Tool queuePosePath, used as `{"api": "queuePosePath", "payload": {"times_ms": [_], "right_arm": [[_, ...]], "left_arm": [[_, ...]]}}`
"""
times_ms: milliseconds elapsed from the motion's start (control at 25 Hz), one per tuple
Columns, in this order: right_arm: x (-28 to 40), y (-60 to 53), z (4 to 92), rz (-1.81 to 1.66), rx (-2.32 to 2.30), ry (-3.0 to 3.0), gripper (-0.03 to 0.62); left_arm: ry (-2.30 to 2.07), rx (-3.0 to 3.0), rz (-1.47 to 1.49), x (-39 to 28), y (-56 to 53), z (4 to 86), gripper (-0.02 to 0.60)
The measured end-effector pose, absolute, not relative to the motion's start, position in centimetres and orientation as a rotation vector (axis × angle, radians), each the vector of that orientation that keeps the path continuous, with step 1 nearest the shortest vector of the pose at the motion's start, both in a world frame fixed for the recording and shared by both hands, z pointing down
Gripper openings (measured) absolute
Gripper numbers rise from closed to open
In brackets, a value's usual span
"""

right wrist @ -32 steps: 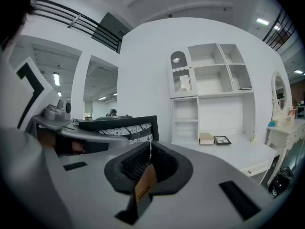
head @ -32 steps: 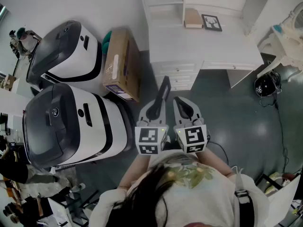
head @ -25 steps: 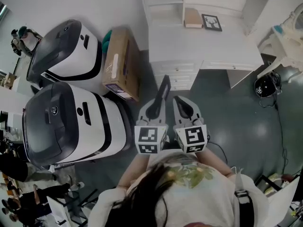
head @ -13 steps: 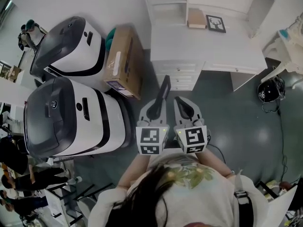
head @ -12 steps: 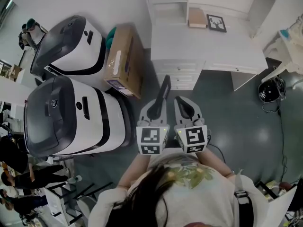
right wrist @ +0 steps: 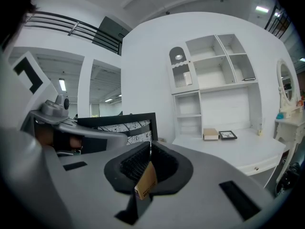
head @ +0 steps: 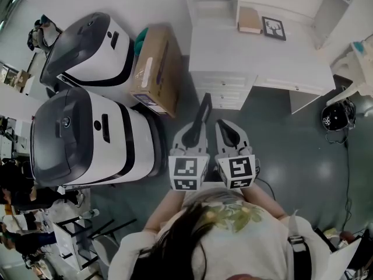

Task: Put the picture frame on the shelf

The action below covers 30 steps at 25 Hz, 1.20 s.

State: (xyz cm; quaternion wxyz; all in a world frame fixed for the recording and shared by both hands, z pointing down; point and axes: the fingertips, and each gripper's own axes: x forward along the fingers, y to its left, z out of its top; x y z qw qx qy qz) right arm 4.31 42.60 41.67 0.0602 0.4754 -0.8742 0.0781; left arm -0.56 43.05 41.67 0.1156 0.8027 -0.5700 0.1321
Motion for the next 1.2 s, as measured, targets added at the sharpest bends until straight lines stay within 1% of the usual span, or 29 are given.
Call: {"api": "queuePosePath", "payload": {"times_ms": [440,1200], "right_arm": [[4.2,37.4,42.1,0.262,1.495,-2.604,0.035],[-0.1,26.7,42.4,0.216,1.528,-2.525,0.035]], "left_arm": [[-1.602,2.382,0.419,-0.6,37.5,42.3,0.035],[-1.529,2.406,0.370,-4.8,26.0,42.7,0.035]]}}
